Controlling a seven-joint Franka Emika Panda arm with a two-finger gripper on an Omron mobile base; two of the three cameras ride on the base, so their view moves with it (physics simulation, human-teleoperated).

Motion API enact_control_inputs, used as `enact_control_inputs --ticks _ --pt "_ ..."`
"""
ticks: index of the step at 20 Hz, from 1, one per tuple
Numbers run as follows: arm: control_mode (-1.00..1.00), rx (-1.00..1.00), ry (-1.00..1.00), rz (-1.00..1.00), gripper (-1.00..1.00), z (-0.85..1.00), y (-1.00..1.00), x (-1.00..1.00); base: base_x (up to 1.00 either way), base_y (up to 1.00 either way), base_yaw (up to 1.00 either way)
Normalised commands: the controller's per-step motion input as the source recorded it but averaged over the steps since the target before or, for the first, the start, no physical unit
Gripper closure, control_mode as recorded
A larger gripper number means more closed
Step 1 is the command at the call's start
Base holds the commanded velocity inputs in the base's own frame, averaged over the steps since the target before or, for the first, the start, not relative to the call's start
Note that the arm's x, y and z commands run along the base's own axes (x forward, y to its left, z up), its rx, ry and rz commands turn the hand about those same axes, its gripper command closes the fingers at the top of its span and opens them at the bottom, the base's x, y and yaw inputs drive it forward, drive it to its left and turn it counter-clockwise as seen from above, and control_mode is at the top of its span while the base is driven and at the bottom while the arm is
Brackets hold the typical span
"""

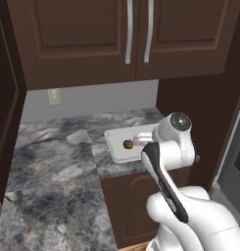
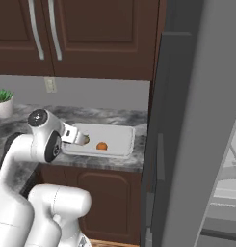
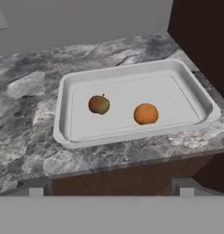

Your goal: Pick the tangerine and apple from the fridge and place them inside the tupperware on the counter.

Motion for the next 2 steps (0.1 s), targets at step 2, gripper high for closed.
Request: enact_control_inputs --ticks 2 --pt "-1.00 0.00 0.00 0.00 -1.00 0.27 0.09 0.00 0.00 0.00 0.00"
